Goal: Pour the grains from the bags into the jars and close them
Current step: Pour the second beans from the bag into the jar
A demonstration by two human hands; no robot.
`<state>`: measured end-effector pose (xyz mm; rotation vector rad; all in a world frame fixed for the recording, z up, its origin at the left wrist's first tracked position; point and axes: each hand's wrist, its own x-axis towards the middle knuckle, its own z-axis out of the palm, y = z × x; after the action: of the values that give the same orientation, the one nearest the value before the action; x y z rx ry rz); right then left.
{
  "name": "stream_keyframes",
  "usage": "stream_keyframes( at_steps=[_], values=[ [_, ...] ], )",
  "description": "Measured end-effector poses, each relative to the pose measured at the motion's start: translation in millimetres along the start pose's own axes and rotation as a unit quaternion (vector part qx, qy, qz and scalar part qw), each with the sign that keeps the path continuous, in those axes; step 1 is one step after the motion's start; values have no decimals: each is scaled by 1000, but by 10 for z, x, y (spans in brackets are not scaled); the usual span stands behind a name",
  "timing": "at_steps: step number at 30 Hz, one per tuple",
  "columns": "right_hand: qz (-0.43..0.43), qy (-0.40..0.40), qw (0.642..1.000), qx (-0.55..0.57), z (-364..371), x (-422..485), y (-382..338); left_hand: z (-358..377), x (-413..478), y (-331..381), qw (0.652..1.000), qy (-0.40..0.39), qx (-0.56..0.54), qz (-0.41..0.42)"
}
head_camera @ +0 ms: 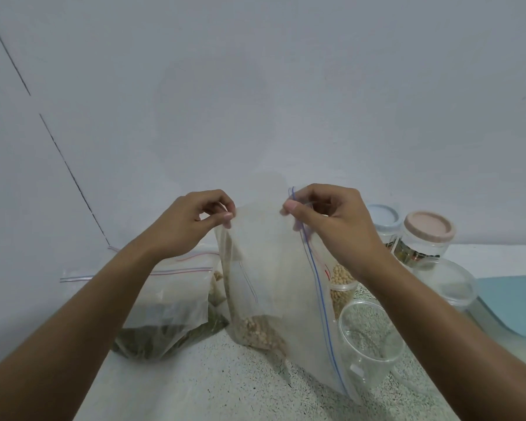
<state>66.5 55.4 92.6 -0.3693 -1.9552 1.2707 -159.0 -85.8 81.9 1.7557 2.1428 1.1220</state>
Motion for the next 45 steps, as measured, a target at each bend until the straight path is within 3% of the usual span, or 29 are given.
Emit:
stream_keyframes(
  at_steps=[9,13,16,23,37,41,45],
  values=[
    [22,-31,999,19,37,-67,101,197,-16,-430,997,-57,-31,-42],
    [22,-36,998,35,20,-96,133,247,38,-700,974,-115,171,-90],
    [32,-29,998,55,7,-115,170,270,126,-857,966,-99,208,-117],
    [56,-9,993,105,-32,-163,191,260,156,-880,993,-53,23,-107],
    [0,29,980,197,-143,-109,-102,-227,84,-508,984,5,-160,-82],
    [11,46,973,224,-183,21,-155,-226,120,-436,968,36,-231,-88],
    [16,52,970,238,-209,120,-228,-167,203,-360,921,84,-370,-91]
  ],
)
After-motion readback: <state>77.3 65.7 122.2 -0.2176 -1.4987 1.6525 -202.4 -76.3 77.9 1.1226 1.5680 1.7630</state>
